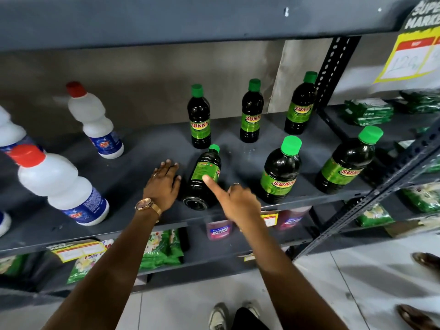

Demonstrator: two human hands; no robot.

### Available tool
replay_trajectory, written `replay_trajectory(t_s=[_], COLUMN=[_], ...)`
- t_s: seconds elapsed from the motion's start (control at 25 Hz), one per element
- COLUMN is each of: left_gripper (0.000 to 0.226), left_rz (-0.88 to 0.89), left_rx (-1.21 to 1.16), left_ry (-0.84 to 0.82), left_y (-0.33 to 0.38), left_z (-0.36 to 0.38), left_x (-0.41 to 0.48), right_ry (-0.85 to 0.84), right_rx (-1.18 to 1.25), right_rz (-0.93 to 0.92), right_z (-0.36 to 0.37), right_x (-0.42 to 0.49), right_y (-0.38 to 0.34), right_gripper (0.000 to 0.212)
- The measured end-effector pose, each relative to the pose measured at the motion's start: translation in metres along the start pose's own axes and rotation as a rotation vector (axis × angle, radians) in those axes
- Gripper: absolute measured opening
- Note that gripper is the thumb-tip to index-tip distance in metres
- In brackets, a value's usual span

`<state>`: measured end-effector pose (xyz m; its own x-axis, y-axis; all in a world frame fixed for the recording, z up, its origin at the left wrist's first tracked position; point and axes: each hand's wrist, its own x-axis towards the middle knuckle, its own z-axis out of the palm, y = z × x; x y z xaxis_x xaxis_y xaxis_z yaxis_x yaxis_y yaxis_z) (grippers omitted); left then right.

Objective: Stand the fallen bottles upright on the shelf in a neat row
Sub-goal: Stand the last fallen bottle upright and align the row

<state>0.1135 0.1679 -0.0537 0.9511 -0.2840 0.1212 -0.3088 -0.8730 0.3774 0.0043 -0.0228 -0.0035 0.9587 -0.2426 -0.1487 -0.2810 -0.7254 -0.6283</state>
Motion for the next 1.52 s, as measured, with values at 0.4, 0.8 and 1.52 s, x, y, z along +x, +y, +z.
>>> replay_trajectory(t_s=[0.4,0.8,1.52], left_gripper=[0.055,0.059,0.059], left_rz=[-0.026,-0.076,-0.066], left_rx=[0.102,0.142,0.107], left_ry=[0.025,-0.032,0.0], left_y=[-0.003,-0.003,-0.007], left_z=[0.001,-0.001,0.003], left_x=[-0.013,-0.011,-0.01], right_ry=[0.185,0.388,0.206], right_rx=[0.316,0.647,0.449], right_rz=[0.108,-0.213,-0.23], right_z=[0.029,0.039,0.032], right_x=[0.036,0.067,0.042], right_y=[-0.015,-0.012,0.012], right_gripper=[0.07,0.07,0.065])
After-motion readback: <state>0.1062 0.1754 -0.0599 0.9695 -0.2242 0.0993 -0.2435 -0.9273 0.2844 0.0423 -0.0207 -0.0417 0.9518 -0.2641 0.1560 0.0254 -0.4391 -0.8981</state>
